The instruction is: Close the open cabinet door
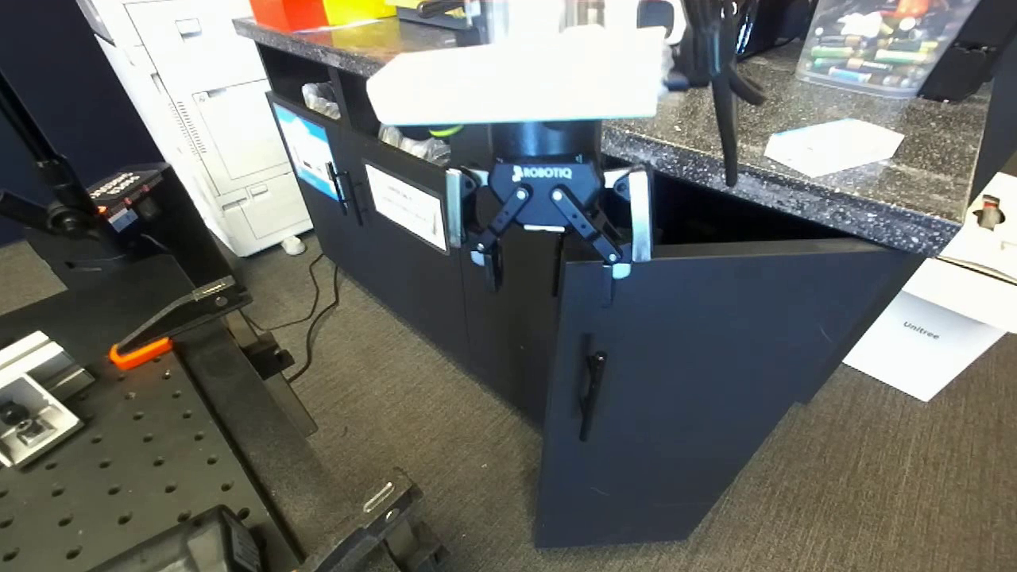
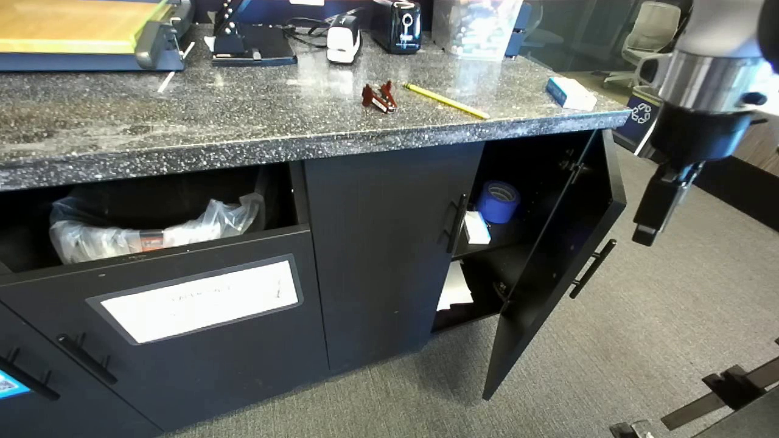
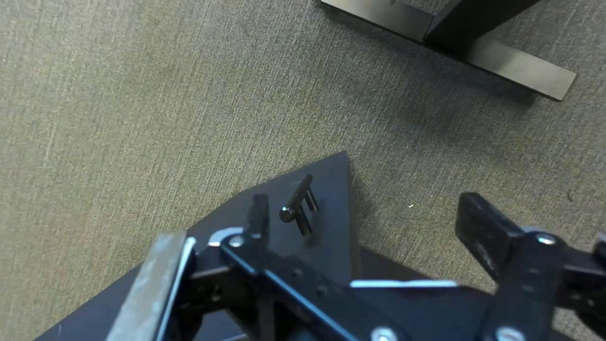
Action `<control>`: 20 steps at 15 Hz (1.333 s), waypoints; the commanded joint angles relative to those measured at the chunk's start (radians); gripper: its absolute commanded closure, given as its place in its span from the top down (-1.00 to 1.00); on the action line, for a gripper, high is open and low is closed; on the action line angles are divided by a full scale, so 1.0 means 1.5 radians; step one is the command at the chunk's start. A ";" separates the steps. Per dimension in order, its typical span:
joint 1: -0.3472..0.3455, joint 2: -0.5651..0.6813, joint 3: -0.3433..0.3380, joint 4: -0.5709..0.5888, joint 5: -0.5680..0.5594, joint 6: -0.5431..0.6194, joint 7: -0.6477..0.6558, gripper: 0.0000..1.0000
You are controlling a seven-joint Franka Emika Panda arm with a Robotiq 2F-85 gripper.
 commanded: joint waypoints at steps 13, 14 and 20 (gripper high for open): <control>-0.005 0.264 0.011 0.340 0.124 0.056 0.037 1.00; 0.003 0.266 0.007 0.336 0.124 0.082 0.058 1.00; 0.092 0.309 -0.073 0.306 0.122 0.340 0.197 1.00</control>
